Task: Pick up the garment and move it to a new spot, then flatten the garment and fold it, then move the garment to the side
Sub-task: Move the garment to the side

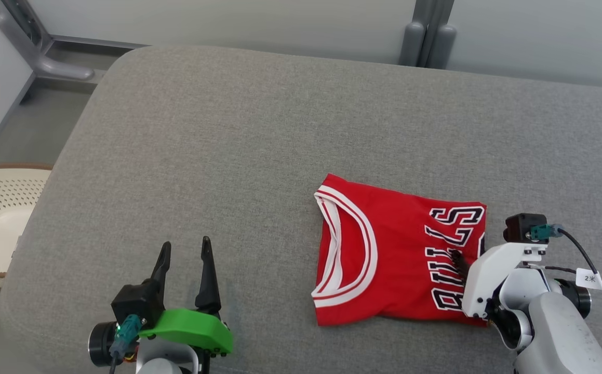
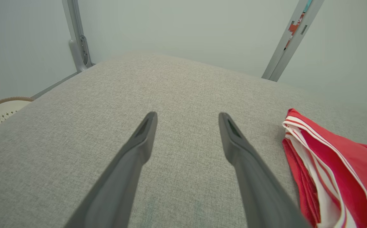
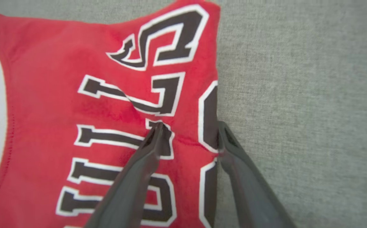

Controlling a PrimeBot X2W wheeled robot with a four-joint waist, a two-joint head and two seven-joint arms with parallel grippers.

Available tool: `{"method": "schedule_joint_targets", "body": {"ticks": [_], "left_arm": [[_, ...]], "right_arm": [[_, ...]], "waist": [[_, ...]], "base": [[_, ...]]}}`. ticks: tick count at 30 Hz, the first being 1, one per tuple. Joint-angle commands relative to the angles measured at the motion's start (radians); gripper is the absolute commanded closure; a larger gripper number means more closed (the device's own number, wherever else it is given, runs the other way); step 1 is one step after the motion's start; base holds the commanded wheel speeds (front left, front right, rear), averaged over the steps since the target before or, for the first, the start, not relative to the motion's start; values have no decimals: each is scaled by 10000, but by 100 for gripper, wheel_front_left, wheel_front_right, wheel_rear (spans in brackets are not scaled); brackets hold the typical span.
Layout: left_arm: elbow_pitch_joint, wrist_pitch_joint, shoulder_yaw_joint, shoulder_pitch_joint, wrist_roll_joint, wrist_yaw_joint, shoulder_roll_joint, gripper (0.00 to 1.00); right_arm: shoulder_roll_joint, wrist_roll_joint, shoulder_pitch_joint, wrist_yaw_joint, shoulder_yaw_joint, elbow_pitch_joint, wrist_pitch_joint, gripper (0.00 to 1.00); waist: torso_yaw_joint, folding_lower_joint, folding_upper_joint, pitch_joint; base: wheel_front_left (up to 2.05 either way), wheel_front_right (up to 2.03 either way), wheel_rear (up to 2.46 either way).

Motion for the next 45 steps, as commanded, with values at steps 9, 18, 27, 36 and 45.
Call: {"method": "schedule_joint_targets", "body": {"ticks": [9,18,27,36,45], "left_arm": [[-121,-30,108,-290,336,-84,-21,0],[-257,1,15,-764,559,-138,81,0],[-316,319,-248,-1296,775,-200,269,0],[-226,387,-460,-1208,715,-220,230,0],[-7,237,-641,-997,511,-213,44,0]], "right_arm": [[-101,-95,-631,-12,-75,-226,-1143,100],[-615,-246,-1153,-11,-648,-858,-1556,100],[-723,-426,-1401,-11,-1169,-892,-1916,100],[-792,-678,-1767,-11,-1035,-745,-2194,100],[-1827,-934,-2847,-11,-771,-731,-1731,100]], "waist": [[-1682,0,0,320],[-4074,0,0,925],[-5713,0,0,1344],[-5613,0,0,1226],[-4481,0,0,918]], "base": [[0,0,0],[0,0,0],[0,0,0],[0,0,0],[0,0,0]]}}
